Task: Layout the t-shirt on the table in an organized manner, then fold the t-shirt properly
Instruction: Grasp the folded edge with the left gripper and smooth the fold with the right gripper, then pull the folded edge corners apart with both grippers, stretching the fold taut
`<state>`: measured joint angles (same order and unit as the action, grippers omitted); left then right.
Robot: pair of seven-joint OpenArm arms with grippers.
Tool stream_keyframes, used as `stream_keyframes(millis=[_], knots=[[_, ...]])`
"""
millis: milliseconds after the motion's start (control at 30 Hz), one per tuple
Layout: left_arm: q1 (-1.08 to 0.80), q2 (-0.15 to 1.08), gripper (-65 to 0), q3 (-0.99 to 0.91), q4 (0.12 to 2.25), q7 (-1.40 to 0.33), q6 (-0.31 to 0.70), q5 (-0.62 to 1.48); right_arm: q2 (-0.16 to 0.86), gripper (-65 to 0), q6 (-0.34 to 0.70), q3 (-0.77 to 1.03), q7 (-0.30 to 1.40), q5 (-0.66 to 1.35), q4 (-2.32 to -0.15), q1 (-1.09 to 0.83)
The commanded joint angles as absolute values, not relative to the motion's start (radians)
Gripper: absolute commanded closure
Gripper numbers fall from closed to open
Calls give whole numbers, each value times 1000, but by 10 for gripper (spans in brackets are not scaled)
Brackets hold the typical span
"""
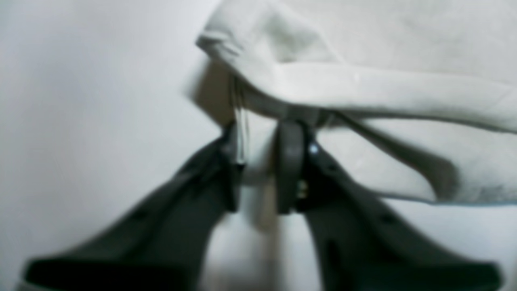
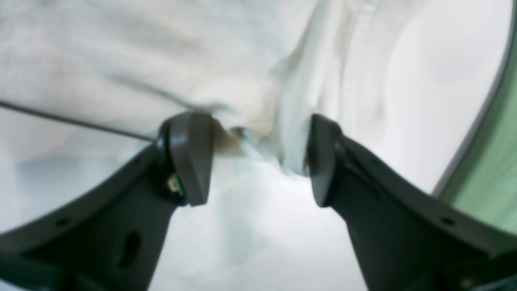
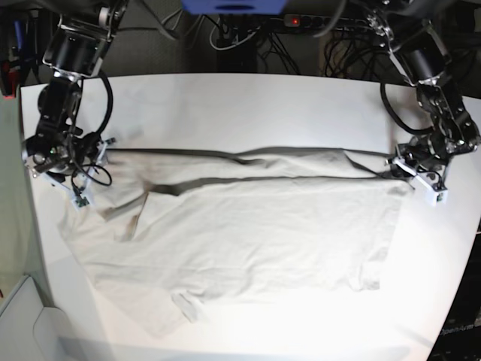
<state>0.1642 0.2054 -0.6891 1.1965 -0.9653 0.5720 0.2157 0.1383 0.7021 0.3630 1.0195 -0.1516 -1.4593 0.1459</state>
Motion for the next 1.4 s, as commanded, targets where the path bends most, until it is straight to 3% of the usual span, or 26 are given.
stream_keyframes(millis=[0, 100, 300, 667, 1033, 1167, 1367], knots=[[180, 223, -65, -688, 1205, -960, 572, 225, 154, -328, 698, 366, 1006, -151, -1477, 166], [183, 225, -22, -688, 1205, -963, 572, 225, 156, -328, 698, 366, 1006, -151, -1477, 166], [183, 225, -3, -688, 1208, -970, 572, 225, 168, -320, 698, 366, 1006, -151, -1477, 162], [180, 257, -3, -687, 1199, -972, 573, 223, 183, -54, 698, 366, 1004, -151, -1477, 156], [151, 288, -3, -690, 1210, -1055, 581, 266, 199, -40, 698, 384, 1012, -151, -1546, 70], [113, 288, -3, -688, 1279, -1058, 581, 269, 194, -3, 698, 381, 1017, -150, -1626, 16], [90, 286, -3, -687, 1368, -1113, 581, 269, 193, 0, 698, 383, 1015, -150, -1659, -24]])
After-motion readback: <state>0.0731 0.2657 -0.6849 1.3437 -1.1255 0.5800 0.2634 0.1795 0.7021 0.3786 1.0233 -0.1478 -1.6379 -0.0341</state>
